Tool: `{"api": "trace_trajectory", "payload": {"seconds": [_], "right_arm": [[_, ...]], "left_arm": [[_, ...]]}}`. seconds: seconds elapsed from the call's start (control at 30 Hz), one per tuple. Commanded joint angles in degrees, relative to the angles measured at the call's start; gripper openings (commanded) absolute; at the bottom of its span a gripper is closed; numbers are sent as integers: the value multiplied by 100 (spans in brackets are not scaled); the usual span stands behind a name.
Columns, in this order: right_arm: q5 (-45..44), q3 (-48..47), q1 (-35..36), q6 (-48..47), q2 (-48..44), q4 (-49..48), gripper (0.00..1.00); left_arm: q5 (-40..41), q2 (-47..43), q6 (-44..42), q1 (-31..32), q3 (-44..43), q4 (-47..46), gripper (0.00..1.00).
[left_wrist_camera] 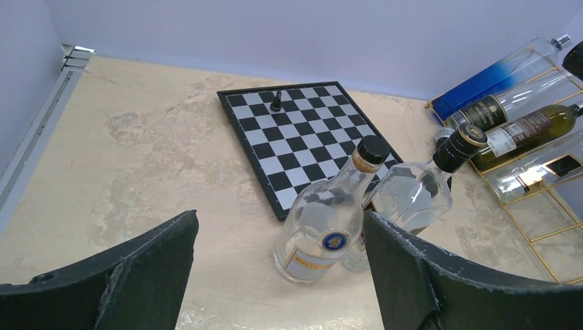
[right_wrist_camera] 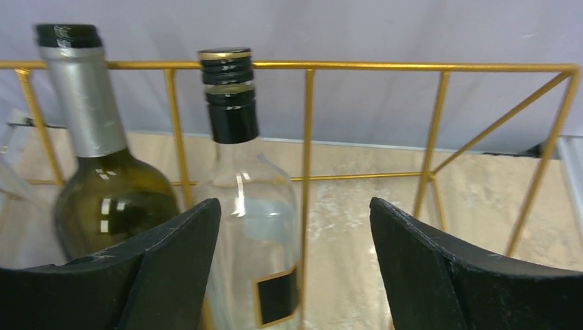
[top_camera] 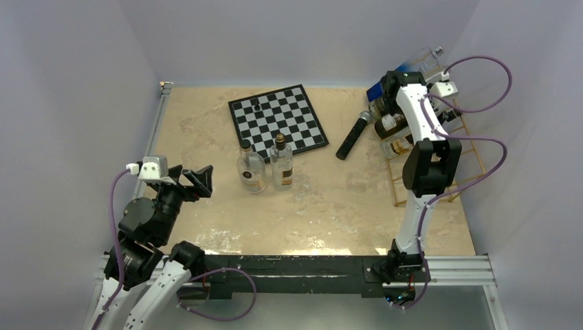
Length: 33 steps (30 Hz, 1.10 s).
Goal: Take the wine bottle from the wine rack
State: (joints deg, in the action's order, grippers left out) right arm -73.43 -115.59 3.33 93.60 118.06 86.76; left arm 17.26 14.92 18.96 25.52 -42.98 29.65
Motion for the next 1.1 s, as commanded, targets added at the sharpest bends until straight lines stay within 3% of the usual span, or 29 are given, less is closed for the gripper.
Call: {"api": "trace_trajectory", "payload": {"seconds": [0.0,0.17,0.23,0.5,0.67,1.07], "right_arm": [[119,311,-166,-1277,-493,-353,83],[1005,2250,-307,-4309,-1601,-4567,86],[1137,2667,-464,-4941,-1751,-5518,86],[1180,1405,-674,-4617,-985,-4299,82],[1360,1555,-732,-5006,-1045,-4865,80],[1489,1270,-965,-5079,-884,-4676,72]], "left_arm": [[118,46,29,10,17,-169,93],[106,107,20,15,10,-166,93],[109,113,20,15,16,-161,92],[76,176,20,15,19,-179,92],[85,205,20,15,21,-183,92],[120,301,20,12,25,-189,92]]}}
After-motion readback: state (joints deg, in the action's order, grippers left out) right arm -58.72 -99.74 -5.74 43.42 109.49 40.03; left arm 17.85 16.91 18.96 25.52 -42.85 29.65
